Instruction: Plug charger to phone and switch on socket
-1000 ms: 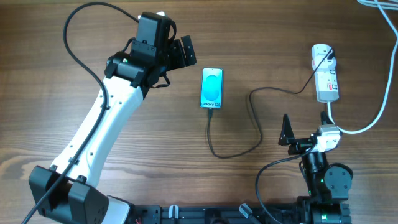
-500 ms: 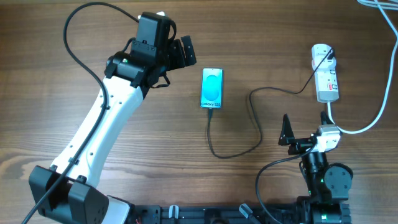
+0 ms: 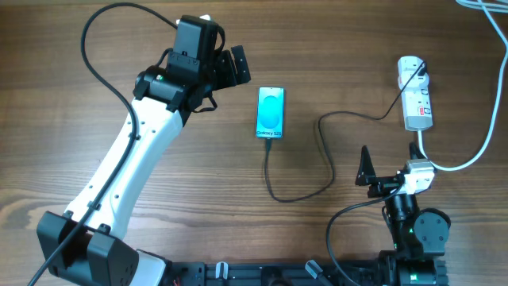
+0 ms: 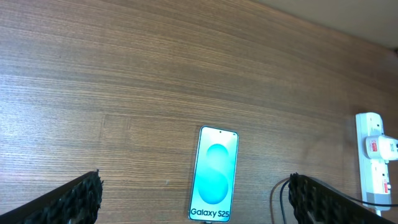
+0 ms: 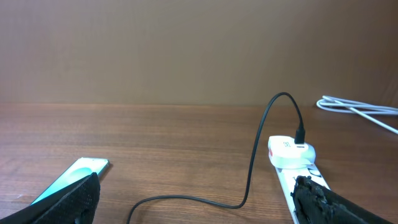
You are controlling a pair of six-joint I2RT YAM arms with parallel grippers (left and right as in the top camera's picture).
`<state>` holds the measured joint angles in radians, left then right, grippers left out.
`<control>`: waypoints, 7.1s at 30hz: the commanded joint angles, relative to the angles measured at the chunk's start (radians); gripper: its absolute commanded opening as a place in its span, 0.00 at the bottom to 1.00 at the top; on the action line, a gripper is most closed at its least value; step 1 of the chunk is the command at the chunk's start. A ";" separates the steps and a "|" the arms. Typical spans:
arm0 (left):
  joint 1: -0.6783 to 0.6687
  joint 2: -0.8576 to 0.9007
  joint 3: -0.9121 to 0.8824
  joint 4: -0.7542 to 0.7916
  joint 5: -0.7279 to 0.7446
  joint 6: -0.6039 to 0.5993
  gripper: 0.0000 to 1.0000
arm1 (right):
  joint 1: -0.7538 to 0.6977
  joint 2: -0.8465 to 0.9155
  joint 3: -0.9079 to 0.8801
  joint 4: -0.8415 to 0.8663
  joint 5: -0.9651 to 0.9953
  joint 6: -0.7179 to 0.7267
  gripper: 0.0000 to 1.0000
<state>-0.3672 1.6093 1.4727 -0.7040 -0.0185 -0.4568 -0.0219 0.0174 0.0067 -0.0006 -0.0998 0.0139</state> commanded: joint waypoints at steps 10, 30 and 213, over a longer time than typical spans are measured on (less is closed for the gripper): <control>0.003 -0.047 -0.032 -0.116 -0.047 0.013 1.00 | 0.006 -0.014 -0.002 0.003 0.013 0.013 1.00; 0.215 -0.638 -0.723 0.221 0.326 0.359 1.00 | 0.006 -0.014 -0.002 0.003 0.013 0.013 1.00; 0.409 -1.606 -1.467 0.628 0.054 0.502 1.00 | 0.006 -0.014 -0.002 0.003 0.013 0.013 1.00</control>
<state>0.0360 0.0135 0.0109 -0.0727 0.0345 0.0257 -0.0219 0.0154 0.0067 -0.0002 -0.0998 0.0143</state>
